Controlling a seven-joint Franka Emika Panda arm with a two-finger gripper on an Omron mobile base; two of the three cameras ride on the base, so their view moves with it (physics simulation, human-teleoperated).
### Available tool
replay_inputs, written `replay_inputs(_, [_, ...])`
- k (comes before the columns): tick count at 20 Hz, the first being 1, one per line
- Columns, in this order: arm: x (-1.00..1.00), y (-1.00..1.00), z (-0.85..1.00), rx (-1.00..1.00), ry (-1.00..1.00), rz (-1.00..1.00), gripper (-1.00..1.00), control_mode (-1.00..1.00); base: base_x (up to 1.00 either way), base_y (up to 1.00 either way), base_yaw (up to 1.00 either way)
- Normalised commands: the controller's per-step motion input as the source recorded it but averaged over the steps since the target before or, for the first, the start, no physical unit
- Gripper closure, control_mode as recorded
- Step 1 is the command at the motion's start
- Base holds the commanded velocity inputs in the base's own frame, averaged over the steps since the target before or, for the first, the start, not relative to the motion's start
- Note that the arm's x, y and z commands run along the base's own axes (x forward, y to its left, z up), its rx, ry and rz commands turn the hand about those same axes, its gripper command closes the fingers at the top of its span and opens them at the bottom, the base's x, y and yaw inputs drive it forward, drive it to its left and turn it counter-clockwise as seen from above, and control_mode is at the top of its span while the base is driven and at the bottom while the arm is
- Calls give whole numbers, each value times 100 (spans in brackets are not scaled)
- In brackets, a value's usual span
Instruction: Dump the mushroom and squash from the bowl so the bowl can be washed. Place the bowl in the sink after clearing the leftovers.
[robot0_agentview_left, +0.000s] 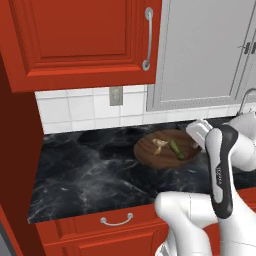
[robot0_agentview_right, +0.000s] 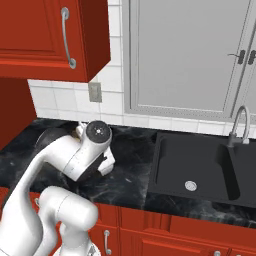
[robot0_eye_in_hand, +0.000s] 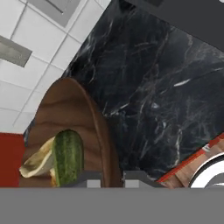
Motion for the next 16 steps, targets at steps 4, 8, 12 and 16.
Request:
replay_inputs(4, [-55,-18,7,28,-5,0,100,-100,0,0,0])
replay_inputs(8, [-2,-2,0,3,-1,-2,100,-100,0,0,0])
replay_inputs(12, [0,0,0,0,0,0,100,-100,0,0,0])
replay_inputs(16, [-7,-1,0,0,0,0,100,100,-26,-28,-1])
